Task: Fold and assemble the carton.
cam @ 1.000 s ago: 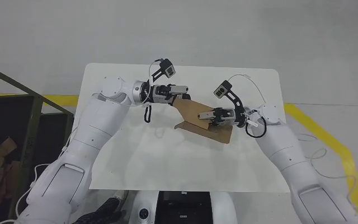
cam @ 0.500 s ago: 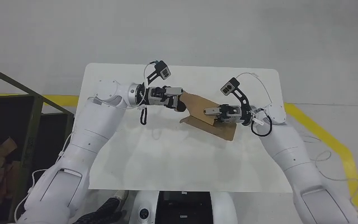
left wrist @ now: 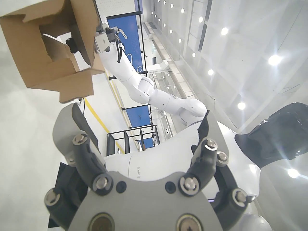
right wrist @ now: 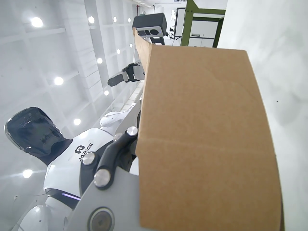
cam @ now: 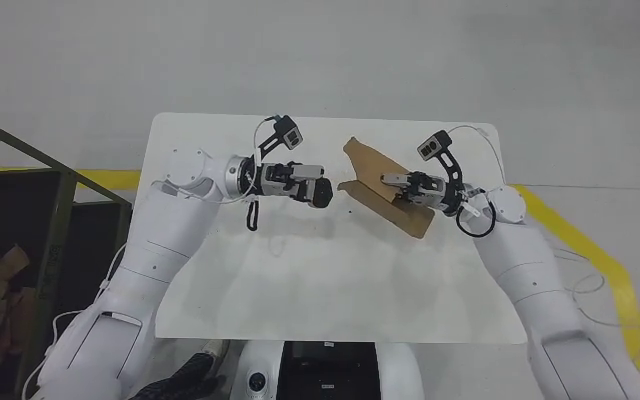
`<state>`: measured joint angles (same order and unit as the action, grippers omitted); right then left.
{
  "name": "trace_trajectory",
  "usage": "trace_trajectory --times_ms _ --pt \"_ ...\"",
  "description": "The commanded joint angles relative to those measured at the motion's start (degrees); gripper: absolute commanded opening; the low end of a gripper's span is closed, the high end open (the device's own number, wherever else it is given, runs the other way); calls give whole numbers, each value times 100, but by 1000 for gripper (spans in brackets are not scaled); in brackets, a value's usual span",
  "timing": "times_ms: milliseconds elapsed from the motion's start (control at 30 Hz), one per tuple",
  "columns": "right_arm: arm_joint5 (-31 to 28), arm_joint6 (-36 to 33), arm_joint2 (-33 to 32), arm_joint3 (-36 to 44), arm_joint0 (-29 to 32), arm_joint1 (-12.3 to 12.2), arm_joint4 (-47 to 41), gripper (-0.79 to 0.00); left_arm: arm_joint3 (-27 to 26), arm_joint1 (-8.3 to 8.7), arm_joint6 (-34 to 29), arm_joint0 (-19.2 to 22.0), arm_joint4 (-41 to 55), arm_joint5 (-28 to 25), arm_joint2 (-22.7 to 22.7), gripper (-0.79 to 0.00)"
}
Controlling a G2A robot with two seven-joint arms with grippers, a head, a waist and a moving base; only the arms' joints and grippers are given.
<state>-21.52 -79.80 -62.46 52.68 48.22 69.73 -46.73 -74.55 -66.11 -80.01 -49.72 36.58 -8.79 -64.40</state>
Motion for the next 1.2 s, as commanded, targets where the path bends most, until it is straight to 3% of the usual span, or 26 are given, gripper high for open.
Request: trace_trajectory --times_ms 0,467,800,1167 --pt "2 59 -21 11 12 -2 27 -785 -6 -5 16 8 13 1 22 0" --pt "115 38 20 550 244 3 220 -785 215 -77 113 221 38 -68 278 0" --pt "232 -420 27 738 297 -10 217 -785 271 -88 122 280 34 -91 310 0" --pt "254 -441 102 762 279 18 274 -785 202 -79 94 296 33 -102 285 0"
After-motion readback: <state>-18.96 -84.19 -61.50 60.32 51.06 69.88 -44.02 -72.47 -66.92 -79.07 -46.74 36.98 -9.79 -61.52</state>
